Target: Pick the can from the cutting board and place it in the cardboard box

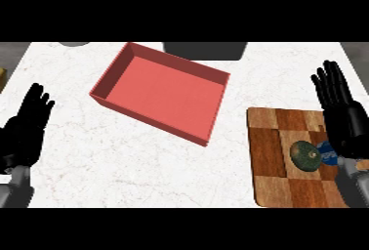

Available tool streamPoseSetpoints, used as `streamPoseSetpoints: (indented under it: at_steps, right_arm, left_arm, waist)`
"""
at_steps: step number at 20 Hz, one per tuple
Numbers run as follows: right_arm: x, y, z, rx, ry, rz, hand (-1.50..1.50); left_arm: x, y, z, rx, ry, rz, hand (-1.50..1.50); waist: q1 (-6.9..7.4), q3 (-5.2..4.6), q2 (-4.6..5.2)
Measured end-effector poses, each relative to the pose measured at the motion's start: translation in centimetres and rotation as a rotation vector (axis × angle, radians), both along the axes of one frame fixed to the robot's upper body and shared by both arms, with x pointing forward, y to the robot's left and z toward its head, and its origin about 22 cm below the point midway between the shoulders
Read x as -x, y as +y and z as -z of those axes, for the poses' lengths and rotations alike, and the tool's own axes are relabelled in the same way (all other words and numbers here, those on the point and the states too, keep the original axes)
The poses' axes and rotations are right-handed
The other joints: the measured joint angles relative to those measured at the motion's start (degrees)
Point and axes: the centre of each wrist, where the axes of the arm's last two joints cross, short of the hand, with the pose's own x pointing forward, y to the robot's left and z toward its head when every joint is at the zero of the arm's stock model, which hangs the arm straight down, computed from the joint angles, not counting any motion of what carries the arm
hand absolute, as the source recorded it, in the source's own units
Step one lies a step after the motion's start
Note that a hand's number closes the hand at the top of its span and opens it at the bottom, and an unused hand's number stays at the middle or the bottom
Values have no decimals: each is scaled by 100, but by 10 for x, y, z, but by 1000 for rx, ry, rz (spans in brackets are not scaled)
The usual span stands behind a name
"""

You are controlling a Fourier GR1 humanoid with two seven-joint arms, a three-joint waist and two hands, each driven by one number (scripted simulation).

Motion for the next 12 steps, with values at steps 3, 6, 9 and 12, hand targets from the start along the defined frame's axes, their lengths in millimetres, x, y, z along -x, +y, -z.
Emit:
streamPoseSetpoints:
  at_steps: [3,6,9,12]
  right_arm:
    - [-9,-9,-3,-18,-22,-77,-150]
    - [-17,-26,-29,-58,-92,-218,-150]
    - [-17,-64,-33,185,-49,-83,-150]
    - [-14,-93,-5,105,-26,-8,-150]
  left_arm:
    - [0,-3,10,-61,18,31,0]
    - [6,-6,18,-171,24,78,0]
    - [10,-10,24,-214,45,125,0]
    - [12,-21,32,-245,54,159,0]
  waist:
    - [4,30,-115]
    - [4,50,-174]
    - [-8,28,-172]
    - [11,49,-187]
